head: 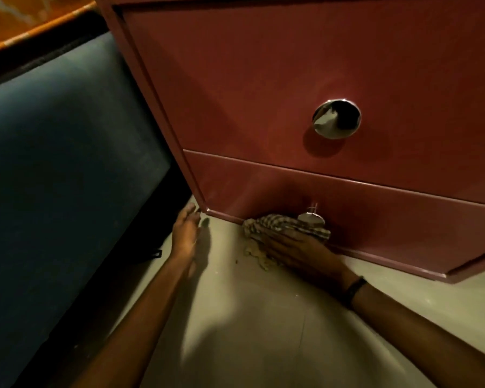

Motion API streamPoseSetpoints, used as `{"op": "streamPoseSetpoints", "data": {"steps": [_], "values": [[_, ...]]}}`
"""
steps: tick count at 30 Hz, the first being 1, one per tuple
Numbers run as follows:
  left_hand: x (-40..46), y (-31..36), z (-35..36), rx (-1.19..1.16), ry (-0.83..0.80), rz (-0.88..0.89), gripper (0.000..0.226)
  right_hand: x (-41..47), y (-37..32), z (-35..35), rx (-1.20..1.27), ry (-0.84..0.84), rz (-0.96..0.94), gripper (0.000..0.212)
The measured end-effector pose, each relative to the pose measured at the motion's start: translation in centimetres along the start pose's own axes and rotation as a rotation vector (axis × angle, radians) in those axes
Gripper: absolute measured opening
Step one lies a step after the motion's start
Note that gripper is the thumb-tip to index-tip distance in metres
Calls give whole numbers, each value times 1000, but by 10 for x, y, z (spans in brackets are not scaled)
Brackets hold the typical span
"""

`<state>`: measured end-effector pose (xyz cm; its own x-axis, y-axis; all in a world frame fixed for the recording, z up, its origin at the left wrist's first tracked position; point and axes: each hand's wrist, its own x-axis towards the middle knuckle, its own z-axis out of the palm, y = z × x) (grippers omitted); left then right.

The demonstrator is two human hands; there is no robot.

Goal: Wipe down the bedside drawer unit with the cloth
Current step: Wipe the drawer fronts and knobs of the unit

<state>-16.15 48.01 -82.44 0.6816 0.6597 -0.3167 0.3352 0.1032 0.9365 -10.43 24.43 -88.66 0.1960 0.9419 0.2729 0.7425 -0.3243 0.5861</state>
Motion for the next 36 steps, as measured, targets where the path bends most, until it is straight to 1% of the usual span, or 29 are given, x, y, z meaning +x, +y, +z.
{"op": "streamPoseSetpoints", "data": {"steps": [3,6,8,9,11,12,13,16,18,20,21,24,26,30,32,36], "values": [[-1,5,-1,22,-66,-7,34,51,-21,8,48,30,26,47],[-5,8,-2,-60,-68,-31,27,105,-35,7,66,-46,39,55],[-14,12,3,-122,-90,-44,32,127,-43,11,98,-80,49,67],[-20,14,7,-138,-100,-42,34,131,-45,13,140,-92,45,68],[-24,16,10,-170,-113,-32,36,134,-45,12,189,-154,-2,52],[-25,15,12,-173,-108,-25,36,130,-42,10,175,-174,-23,45],[-20,11,13,-175,-98,-20,36,125,-40,8,149,-177,-39,44],[-12,3,14,-118,-79,18,33,88,-26,2,215,-167,19,56],[-9,-1,15,-99,-62,28,30,50,-18,0,312,-145,55,50],[-9,-3,17,-115,-53,24,24,7,-9,-3,304,-33,105,48],[-9,-4,17,-118,-52,24,25,-13,-4,-5,291,5,127,47],[-15,-7,19,-137,-42,4,38,-66,10,-26,340,-49,205,48],[-14,-10,19,-138,-25,-3,41,-90,18,-35,331,-65,238,50],[-23,-9,23,-129,-29,22,38,-141,25,-39,198,-111,227,54],[-27,-6,25,-120,-36,31,42,-160,27,-40,119,-165,191,62],[-27,-5,27,-105,-45,23,47,-194,37,-44,20,-245,183,74]]}}
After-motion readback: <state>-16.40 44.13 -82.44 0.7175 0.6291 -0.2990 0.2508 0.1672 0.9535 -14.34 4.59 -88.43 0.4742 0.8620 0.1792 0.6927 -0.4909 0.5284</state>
